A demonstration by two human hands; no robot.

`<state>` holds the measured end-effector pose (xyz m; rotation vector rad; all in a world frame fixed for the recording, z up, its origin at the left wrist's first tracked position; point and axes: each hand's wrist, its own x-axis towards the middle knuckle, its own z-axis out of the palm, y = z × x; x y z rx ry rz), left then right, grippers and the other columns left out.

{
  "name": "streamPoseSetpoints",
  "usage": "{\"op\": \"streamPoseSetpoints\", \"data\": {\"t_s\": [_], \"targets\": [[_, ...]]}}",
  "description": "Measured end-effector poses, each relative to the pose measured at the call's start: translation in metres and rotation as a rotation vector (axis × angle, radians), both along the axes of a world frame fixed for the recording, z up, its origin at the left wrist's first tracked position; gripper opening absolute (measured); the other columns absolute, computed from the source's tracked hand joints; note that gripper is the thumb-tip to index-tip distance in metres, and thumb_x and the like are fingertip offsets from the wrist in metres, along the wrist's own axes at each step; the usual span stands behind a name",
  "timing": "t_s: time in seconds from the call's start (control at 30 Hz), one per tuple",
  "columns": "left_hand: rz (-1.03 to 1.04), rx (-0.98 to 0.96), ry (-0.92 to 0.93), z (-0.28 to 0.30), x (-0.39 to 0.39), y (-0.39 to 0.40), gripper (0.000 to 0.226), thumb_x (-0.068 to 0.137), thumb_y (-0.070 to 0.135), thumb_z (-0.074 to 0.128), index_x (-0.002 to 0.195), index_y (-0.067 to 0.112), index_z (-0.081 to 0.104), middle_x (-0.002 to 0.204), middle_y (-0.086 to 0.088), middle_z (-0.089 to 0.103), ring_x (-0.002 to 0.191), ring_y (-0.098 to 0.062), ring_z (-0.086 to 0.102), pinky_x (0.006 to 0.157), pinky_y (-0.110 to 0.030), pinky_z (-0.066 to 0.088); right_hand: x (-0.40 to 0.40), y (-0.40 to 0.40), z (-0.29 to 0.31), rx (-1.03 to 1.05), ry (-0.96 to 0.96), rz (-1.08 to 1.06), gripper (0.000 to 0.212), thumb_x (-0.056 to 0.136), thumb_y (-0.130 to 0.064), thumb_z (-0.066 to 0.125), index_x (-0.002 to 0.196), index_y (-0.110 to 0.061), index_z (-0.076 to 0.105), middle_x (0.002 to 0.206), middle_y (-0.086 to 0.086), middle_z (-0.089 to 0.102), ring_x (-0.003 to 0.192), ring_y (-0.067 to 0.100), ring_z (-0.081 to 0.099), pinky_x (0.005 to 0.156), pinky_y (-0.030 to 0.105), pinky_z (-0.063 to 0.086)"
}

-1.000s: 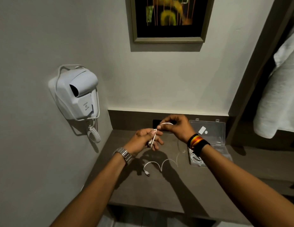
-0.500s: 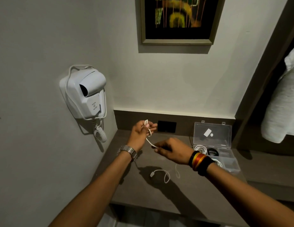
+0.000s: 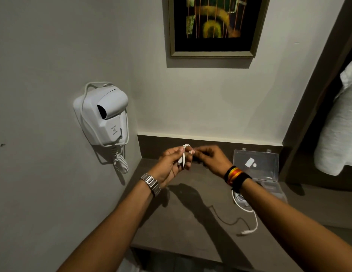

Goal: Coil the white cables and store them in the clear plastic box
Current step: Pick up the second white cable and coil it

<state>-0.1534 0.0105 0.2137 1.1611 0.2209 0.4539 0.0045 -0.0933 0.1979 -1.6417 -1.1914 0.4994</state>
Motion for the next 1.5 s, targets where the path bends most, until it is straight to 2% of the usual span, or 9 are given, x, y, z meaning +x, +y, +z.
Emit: {"op": "streamPoseSetpoints", "data": {"t_s": [0.17, 0.3, 0.43, 0.67, 0.83, 0.97, 1.17, 1.33, 1.5], "targets": [[0.191, -0.151, -0.115, 0.006, 0.001, 0.015, 0.024, 0.107, 0.011, 0.033, 0.103, 0.0, 0.054, 0.107, -0.024, 0.071, 0.097, -0.03, 0.073, 0.075, -0.033, 0.061, -0.039, -0.01, -0.022, -0.258, -0.296, 0.136, 0.039, 0.102, -0.037, 0.055, 0.081, -0.01, 0.072, 0.065, -0.004, 0.062, 0.051, 0.0, 0.052, 0.063, 0.023, 0.043], [0.351, 0.469, 0.193, -0.012, -0.002, 0.026, 0.025, 0.107, 0.021, 0.036, 0.104, 0.003, 0.054, 0.111, -0.013, 0.073, 0.103, -0.023, 0.071, 0.086, -0.029, 0.057, -0.041, -0.014, -0.003, -0.245, -0.505, 0.209, 0.029, 0.102, -0.039, 0.053, 0.104, -0.018, 0.073, 0.074, 0.0, 0.069, 0.062, 0.011, 0.061, 0.063, 0.032, 0.051], [0.311, 0.966, 0.36, -0.022, -0.009, 0.019, 0.025, 0.105, 0.03, 0.042, 0.094, 0.017, 0.061, 0.084, 0.006, 0.074, 0.076, 0.0, 0.067, 0.068, -0.013, 0.047, -0.019, -0.013, 0.029, -0.115, -0.543, 0.059, 0.022, 0.09, -0.043, 0.071, 0.085, -0.021, 0.074, 0.073, -0.003, 0.07, 0.067, 0.015, 0.065, 0.063, 0.039, 0.053], [-0.027, 0.17, 0.124, -0.006, -0.003, 0.003, 0.028, 0.106, 0.015, 0.034, 0.101, 0.0, 0.058, 0.066, -0.005, 0.055, 0.056, -0.015, 0.055, 0.058, -0.028, 0.051, 0.012, -0.004, 0.021, 0.069, -0.054, -0.082, 0.017, 0.084, -0.034, 0.081, 0.091, -0.019, 0.081, 0.088, -0.001, 0.08, 0.088, 0.019, 0.075, 0.084, 0.041, 0.061], [0.127, -0.214, -0.1, 0.006, -0.001, 0.014, 0.023, 0.105, 0.015, 0.039, 0.1, 0.003, 0.059, 0.097, -0.016, 0.074, 0.081, -0.022, 0.072, 0.072, -0.029, 0.059, -0.023, -0.01, -0.024, -0.165, -0.145, 0.023, 0.03, 0.101, -0.034, 0.059, 0.083, -0.017, 0.075, 0.062, -0.005, 0.06, 0.049, -0.002, 0.051, 0.059, 0.023, 0.042], [0.298, 0.05, 0.027, -0.003, 0.001, 0.026, 0.02, 0.107, 0.018, 0.035, 0.104, 0.007, 0.051, 0.125, -0.019, 0.066, 0.119, -0.03, 0.063, 0.096, -0.035, 0.053, -0.044, -0.021, -0.027, -0.302, -0.321, 0.157, 0.024, 0.102, -0.038, 0.054, 0.1, -0.021, 0.072, 0.072, -0.001, 0.066, 0.065, 0.011, 0.062, 0.067, 0.029, 0.051], [0.311, 0.862, 0.473, -0.022, -0.015, 0.016, 0.024, 0.106, 0.033, 0.038, 0.1, 0.02, 0.058, 0.082, 0.011, 0.069, 0.081, -0.006, 0.064, 0.069, -0.019, 0.043, -0.028, -0.02, 0.027, -0.133, -0.519, 0.106, 0.018, 0.095, -0.041, 0.065, 0.079, -0.033, 0.065, 0.069, -0.01, 0.064, 0.064, 0.007, 0.06, 0.06, 0.028, 0.048], [0.021, 0.515, 0.265, -0.025, -0.013, 0.008, 0.033, 0.107, 0.022, 0.035, 0.103, 0.002, 0.06, 0.068, -0.012, 0.062, 0.073, -0.029, 0.069, 0.082, -0.044, 0.055, 0.01, -0.008, 0.046, -0.019, -0.277, -0.022, 0.015, 0.085, -0.036, 0.079, 0.088, -0.022, 0.079, 0.082, -0.004, 0.079, 0.076, 0.009, 0.074, 0.073, 0.032, 0.061], [0.036, 0.107, 0.073, -0.006, -0.008, 0.003, 0.026, 0.105, 0.015, 0.038, 0.107, -0.002, 0.058, 0.069, -0.008, 0.06, 0.064, -0.02, 0.06, 0.065, -0.029, 0.053, 0.015, -0.002, 0.002, -0.073, -0.104, -0.044, 0.017, 0.093, -0.036, 0.071, 0.09, -0.022, 0.079, 0.082, -0.003, 0.078, 0.078, 0.013, 0.073, 0.077, 0.037, 0.059]]}}
